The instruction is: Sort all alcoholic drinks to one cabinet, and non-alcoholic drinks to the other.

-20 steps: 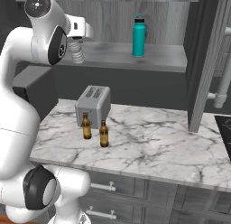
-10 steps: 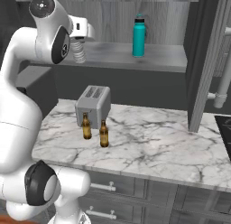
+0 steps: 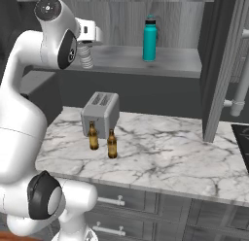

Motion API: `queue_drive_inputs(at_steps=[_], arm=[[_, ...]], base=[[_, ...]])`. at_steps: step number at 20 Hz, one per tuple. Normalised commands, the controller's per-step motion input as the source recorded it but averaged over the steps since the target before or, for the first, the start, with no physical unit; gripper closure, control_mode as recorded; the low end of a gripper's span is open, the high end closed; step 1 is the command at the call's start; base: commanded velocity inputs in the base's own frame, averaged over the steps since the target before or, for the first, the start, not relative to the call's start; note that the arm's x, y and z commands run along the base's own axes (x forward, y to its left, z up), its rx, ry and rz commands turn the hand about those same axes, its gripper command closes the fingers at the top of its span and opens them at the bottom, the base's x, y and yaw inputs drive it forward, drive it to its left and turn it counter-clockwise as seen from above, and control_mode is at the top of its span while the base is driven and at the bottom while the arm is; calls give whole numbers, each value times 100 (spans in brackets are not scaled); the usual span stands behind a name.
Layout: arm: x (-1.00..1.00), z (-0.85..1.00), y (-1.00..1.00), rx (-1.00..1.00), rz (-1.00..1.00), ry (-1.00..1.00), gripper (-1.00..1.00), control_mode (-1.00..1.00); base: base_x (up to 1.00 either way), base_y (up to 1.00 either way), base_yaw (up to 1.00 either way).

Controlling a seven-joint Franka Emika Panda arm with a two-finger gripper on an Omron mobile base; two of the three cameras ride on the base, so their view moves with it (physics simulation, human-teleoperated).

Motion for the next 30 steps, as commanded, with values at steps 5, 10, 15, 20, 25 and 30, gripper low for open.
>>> queue_drive_inputs(at_steps=[5,10,15,20,25,30], arm=[[9,0,0,0,0,-1,100,-100],[10,0,-2,0,0,-1,100,-100],[8,0,-4,0,0,0,100,-100],[10,0,-4,0,0,0,100,-100],[12,0,-2,0,-1,0,100,-100],[13,0,0,0,-1,0,100,-100]], base=[[0,0,0],[0,0,0],[0,0,0],[0,0,0],[0,0,0],[0,0,0]])
